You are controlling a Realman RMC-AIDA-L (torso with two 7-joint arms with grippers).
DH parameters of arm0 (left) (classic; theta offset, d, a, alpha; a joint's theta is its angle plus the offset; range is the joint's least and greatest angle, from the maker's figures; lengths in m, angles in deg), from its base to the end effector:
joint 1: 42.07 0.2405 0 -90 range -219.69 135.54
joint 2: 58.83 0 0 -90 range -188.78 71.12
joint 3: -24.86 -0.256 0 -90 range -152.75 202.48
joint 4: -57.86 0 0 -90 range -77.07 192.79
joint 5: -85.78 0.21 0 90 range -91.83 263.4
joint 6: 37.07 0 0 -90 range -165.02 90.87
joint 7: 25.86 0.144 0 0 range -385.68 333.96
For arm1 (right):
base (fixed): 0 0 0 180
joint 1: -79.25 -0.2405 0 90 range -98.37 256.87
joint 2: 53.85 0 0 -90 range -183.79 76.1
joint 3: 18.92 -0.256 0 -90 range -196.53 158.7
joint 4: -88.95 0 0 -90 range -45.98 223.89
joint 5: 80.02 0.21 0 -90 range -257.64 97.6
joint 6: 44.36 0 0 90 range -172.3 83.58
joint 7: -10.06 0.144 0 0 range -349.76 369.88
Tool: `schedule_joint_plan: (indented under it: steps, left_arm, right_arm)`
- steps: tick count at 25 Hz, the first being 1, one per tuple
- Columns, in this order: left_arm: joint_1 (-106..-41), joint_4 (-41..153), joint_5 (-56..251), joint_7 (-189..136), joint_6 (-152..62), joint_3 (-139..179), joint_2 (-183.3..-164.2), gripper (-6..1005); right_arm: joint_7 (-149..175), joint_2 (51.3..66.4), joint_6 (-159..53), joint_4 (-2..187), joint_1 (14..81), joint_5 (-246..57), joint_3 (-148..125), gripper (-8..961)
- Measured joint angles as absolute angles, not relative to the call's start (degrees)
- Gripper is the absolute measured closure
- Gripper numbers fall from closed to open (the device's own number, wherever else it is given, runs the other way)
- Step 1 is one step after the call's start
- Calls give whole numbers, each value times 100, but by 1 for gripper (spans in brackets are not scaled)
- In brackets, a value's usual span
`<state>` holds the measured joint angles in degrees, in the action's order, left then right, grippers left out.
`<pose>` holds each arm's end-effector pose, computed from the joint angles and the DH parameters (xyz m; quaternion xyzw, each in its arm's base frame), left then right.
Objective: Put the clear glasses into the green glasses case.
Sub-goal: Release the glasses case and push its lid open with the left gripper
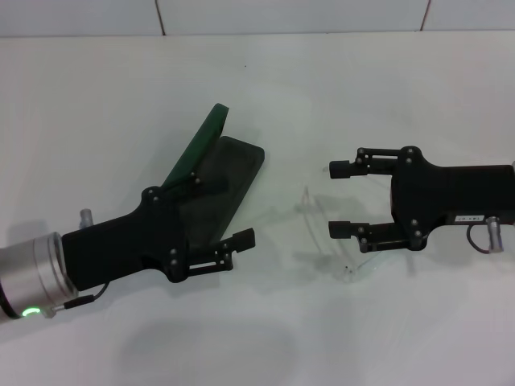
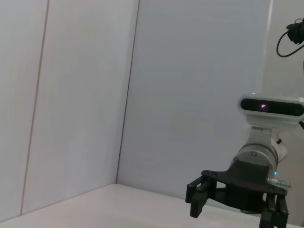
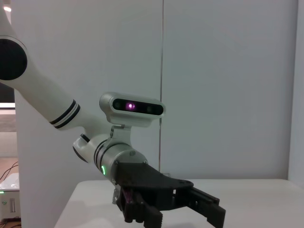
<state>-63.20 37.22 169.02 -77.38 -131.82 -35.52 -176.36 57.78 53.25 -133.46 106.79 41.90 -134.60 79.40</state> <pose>-0.2728 0.2607 -0.0331 -0.9052 -0.1303 -0.3807 0.1368 0.2202 0.3265 -0.0176 -0.9484 -0.0203 0.3116 0.0549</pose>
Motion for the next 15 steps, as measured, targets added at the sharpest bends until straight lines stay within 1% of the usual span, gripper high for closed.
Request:
schedule_joint_plan:
  steps: [9,15]
  left_arm:
    - [-6307,3694,16888,-7744,-13182,-3534,-17655,133]
    - [-6381,3531,16861,-8007,-13182,-3434,-17651,151]
  right_arm:
    - [5764,5328,-13339,10680,4232,-13460,7921,188]
    - [5760,5301,-13334,10665,4249,-13460,7912,188]
